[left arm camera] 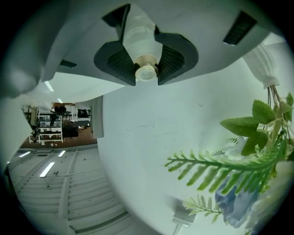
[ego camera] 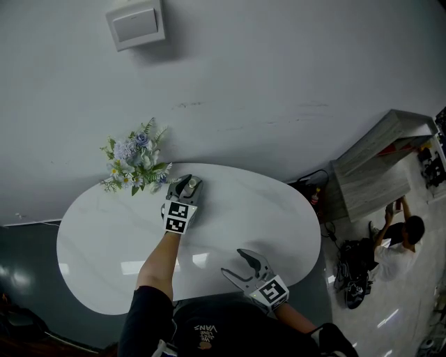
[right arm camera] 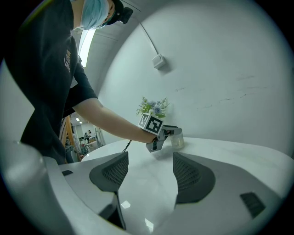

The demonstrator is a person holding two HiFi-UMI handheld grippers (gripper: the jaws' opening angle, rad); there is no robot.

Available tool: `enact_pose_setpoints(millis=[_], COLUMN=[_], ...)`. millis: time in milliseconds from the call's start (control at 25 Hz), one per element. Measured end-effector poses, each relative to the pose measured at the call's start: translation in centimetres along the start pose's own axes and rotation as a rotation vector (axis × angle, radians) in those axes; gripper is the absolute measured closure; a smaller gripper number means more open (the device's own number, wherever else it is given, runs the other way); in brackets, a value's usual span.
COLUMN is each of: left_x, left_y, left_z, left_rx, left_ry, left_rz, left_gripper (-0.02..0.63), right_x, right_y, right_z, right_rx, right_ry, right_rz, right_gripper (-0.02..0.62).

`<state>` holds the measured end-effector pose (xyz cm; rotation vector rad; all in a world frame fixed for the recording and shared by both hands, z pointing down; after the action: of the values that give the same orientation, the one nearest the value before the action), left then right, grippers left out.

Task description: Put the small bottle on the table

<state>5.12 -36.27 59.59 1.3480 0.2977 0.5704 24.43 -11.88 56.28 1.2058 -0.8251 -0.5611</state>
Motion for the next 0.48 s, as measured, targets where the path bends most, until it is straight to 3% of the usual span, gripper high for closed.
enact_pose_setpoints(millis=[120,480], left_x=[0.0,0.1], left_y=[-0.1,0.0], left_z=[-0.1,-1.3], left_rx=[0.006,0.043], left_ry=[0.013,0.068], left_rz=[0.035,0.012], left_gripper=[0.445,0.394], right_x=[-0.3,-1.7], right_y=[-0.1,0.3], right_z=[0.1,0.7], right_rx=[0.003,0.007], right_ry=[0.015,0.048], right_rz=[-0.006,-0.028], right_gripper=[0.321,0.321])
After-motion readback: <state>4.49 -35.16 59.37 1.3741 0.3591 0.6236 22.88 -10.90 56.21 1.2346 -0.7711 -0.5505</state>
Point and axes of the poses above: the fingertips, and each gripper's own axes: z forward along the fingers, x to its right, y out of its underside, the point moved 8 cm from there along -z, backward along the fingers, and after that the axes turned 8 degrees about x, right-handed, at the moved point
